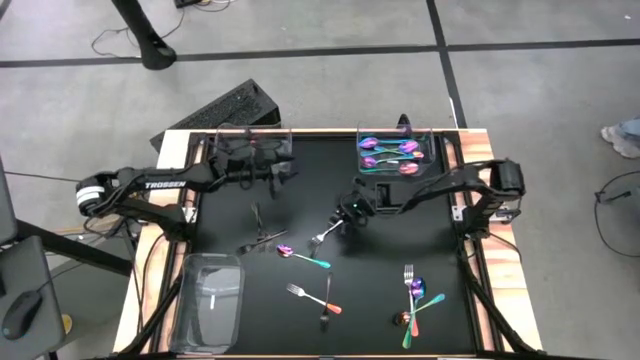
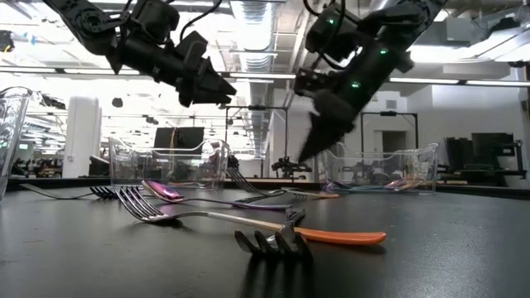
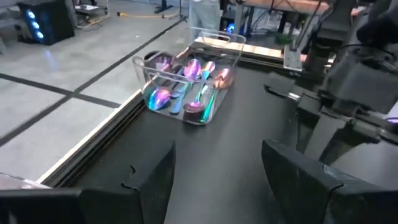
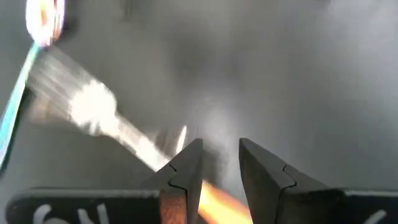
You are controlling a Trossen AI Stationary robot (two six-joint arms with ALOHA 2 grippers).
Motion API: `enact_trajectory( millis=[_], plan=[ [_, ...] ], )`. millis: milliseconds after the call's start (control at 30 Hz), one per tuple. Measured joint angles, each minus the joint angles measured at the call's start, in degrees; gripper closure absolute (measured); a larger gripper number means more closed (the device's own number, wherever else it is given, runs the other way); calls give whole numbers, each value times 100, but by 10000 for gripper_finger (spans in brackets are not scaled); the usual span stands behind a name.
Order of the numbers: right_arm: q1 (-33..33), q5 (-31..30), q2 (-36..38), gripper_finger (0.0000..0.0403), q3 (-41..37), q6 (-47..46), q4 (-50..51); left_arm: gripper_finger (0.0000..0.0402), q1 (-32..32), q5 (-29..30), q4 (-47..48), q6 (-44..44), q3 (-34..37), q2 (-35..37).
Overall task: Sort silverware by color (type)
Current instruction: Put the orange fork into top left transparent bin
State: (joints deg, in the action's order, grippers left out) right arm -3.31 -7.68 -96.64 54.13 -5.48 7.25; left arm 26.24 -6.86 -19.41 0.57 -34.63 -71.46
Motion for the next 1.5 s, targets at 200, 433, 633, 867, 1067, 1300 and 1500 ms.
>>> enact_trajectory(
  millis=[200,433,633,867,1067,1300,1500],
  plan=[
    [45,677,-368,277,-54,42,33,176,-271,614,41,-86,0,-9],
    [109,778,-956,278,-5,174,-216,176,-337,618,108,-86,0,-11],
    [140,780,-1019,292,-4,240,-108,176,-337,624,172,-80,0,-13],
    [135,740,-953,353,-13,346,-81,176,-339,624,173,-47,0,-13],
    [134,613,-716,387,-42,100,-151,176,-342,501,151,-165,0,-78],
    [79,415,110,391,-39,138,-366,176,-502,-662,-354,-511,2,-648],
    [0,463,368,393,-41,97,-460,176,-855,-737,-1013,-1249,-163,-1284]
  ],
)
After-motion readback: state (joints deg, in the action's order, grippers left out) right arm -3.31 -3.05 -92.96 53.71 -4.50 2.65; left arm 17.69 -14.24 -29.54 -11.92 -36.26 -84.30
